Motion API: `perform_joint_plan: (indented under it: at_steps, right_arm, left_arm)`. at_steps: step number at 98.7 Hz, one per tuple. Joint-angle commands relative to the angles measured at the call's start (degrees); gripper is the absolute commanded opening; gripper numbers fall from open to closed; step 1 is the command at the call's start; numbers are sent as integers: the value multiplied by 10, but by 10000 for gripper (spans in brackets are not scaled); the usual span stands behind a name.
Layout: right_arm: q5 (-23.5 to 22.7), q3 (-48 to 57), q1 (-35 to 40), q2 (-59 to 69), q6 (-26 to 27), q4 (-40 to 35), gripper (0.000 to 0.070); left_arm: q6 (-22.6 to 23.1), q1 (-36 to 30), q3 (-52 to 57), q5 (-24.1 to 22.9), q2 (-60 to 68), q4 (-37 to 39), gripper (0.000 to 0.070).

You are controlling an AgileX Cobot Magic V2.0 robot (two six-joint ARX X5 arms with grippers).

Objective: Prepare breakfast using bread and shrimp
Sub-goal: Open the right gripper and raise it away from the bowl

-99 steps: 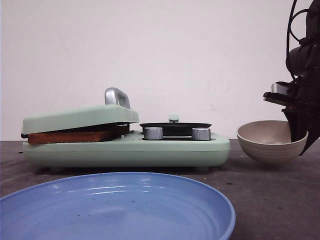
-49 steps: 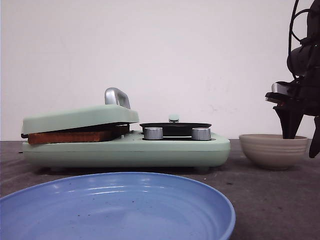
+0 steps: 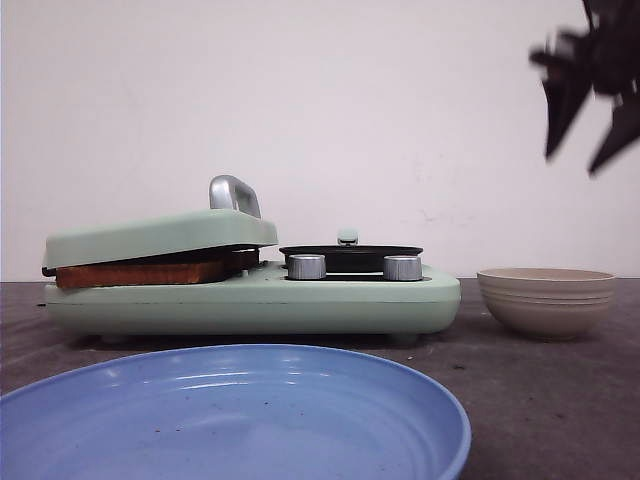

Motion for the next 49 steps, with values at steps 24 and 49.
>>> perform_joint_plan:
  at_steps: [24,49]
  right_arm:
    - [-6,48,30,-91,-6,45,325]
    - [-4,48,84,-157,-39,66,324]
  left_arm:
    - [2,-1,3,1,2,7,393]
    - [-12,-1,3,15,2,6,393]
